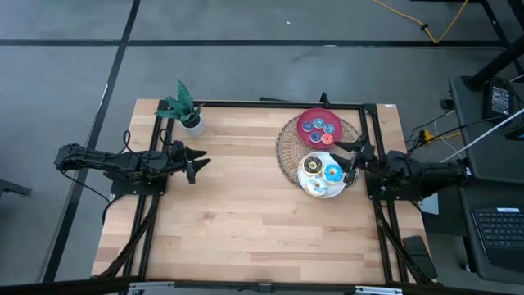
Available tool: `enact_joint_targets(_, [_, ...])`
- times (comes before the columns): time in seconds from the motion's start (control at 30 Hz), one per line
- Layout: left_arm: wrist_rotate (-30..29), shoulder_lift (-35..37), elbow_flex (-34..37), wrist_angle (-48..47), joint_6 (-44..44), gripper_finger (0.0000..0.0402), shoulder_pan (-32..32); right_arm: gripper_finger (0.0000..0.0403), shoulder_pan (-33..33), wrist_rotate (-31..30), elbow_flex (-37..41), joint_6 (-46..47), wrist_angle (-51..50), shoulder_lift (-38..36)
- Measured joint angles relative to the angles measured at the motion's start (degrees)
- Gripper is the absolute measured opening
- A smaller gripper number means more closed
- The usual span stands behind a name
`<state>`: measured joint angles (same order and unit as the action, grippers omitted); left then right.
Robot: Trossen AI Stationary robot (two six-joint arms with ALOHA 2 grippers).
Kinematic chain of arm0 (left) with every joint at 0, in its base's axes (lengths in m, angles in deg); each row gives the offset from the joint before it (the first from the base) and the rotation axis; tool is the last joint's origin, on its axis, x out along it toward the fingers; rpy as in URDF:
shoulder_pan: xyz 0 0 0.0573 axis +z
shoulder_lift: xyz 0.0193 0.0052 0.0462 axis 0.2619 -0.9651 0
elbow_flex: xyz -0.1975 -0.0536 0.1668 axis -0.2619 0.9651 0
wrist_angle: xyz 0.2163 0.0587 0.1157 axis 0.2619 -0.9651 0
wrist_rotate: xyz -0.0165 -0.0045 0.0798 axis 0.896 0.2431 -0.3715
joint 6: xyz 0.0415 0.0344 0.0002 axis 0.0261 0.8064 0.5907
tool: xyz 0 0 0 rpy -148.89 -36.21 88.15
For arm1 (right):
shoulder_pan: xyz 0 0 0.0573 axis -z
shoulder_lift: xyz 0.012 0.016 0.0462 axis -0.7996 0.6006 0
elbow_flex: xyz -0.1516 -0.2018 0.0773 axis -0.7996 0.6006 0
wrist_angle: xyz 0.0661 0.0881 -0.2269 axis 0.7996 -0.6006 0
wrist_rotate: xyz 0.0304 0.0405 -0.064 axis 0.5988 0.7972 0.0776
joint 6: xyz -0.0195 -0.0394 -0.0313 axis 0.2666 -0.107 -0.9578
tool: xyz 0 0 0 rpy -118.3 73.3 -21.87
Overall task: Pick & Place donuts
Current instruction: Return to home position
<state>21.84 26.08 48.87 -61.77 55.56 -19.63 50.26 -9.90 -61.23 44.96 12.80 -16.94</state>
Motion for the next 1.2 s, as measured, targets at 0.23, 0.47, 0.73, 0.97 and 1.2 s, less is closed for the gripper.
enact_joint_targets(0.23, [0.02,-0.01,0.00,0.00,0.00,0.0196,0.00,0.0232,0.00,0.03,0.00,0.00,-0.60,-0.01])
enact_joint_targets(0.47, [0.00,0.00,0.00,0.00,0.00,0.0196,-0.01,0.0232,0.00,0.04,0.00,0.00,-0.63,-0.01])
enact_joint_targets(0.73, [0.00,0.01,0.00,0.00,0.00,0.0196,-0.01,0.0232,0.00,0.10,0.00,0.00,-0.63,-0.01])
enact_joint_targets(0.97, [0.00,0.01,0.00,0.00,0.00,0.0196,-0.02,0.0232,0.00,0.12,0.00,-0.02,-0.63,0.01])
enact_joint_targets(1.2, [0.00,0.01,0.00,0.00,0.00,0.0196,-0.01,0.0232,0.00,0.12,0.00,0.00,-0.63,0.01])
